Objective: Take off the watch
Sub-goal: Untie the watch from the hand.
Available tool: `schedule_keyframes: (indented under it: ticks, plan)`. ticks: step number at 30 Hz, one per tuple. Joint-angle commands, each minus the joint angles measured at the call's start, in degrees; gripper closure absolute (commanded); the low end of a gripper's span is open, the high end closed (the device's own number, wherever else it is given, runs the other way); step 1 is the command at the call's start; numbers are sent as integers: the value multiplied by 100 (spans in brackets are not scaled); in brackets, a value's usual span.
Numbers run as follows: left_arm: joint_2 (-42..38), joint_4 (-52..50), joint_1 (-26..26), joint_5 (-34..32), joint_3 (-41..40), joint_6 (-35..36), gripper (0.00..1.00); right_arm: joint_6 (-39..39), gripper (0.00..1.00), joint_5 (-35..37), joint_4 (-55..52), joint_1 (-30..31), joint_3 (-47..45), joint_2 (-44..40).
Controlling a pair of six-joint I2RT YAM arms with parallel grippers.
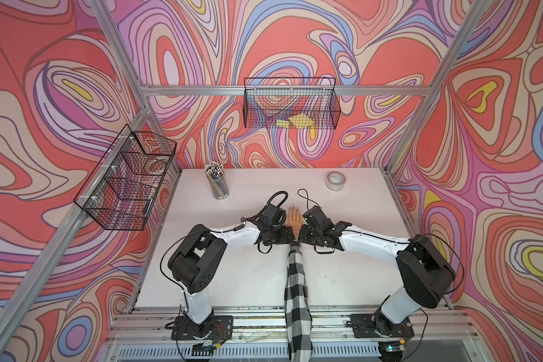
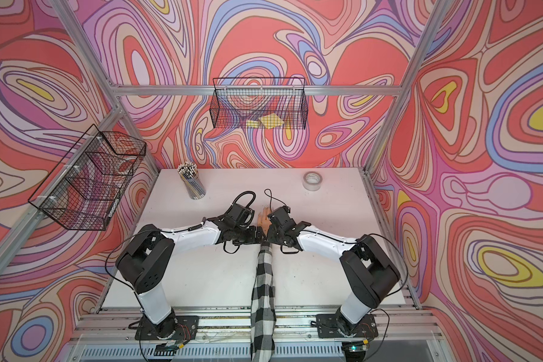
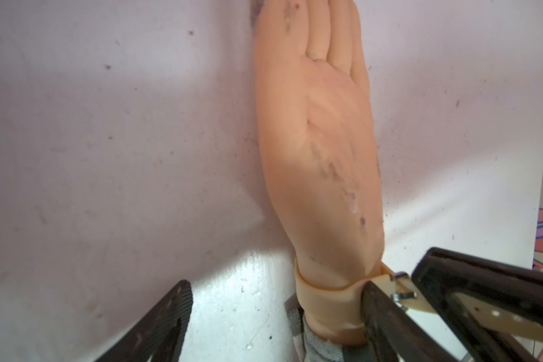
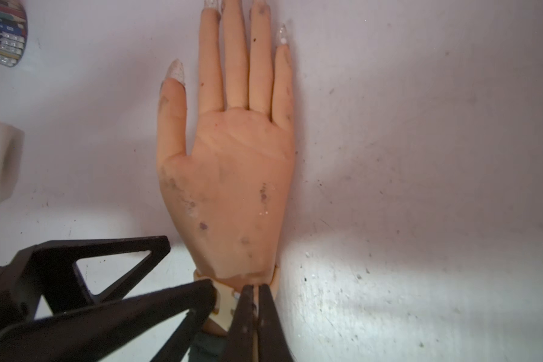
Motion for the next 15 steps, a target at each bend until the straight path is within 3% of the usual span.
schedule_keyframes:
  ticks: [1,15]
  plan:
    - [329,-651,41,-293,-46,41,16,165,100,301,-300,-58,-329,-75]
    - [318,-569,41,-149,-80,83,16,109,100,-472,792,-54,-473,426]
